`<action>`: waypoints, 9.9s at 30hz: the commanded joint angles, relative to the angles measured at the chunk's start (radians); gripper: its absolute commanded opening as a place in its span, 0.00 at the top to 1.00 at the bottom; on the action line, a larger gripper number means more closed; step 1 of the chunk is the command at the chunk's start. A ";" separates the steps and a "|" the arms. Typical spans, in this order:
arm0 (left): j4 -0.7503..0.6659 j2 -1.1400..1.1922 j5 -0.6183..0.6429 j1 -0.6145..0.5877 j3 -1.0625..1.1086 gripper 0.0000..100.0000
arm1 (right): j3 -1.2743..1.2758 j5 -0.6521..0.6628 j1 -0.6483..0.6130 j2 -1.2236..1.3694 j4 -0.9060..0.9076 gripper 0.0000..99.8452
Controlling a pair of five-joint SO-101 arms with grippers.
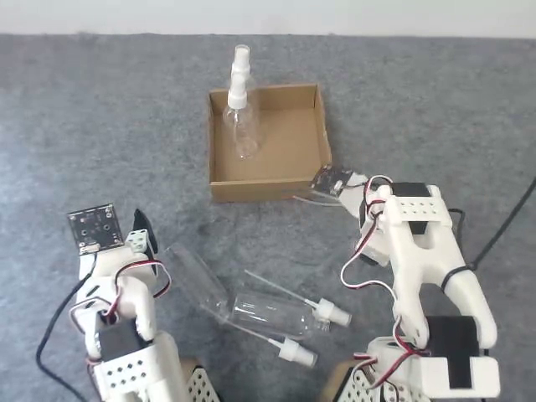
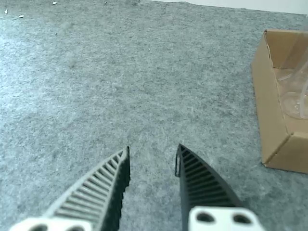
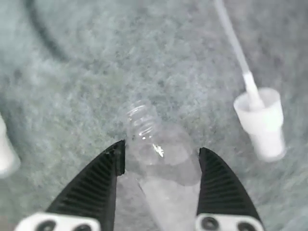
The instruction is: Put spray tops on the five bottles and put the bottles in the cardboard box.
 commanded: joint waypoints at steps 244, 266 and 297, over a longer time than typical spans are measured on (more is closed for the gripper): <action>0.319 1.797 -0.193 1.284 -1.165 0.89 | 0.052 -0.927 0.550 -0.532 -0.093 0.97; 0.233 1.809 -0.160 1.275 -1.230 0.77 | 0.052 -0.927 0.550 -0.532 -0.093 0.97; 0.433 2.070 -0.180 1.275 -1.506 0.95 | 0.054 -0.925 0.550 -0.532 -0.091 0.97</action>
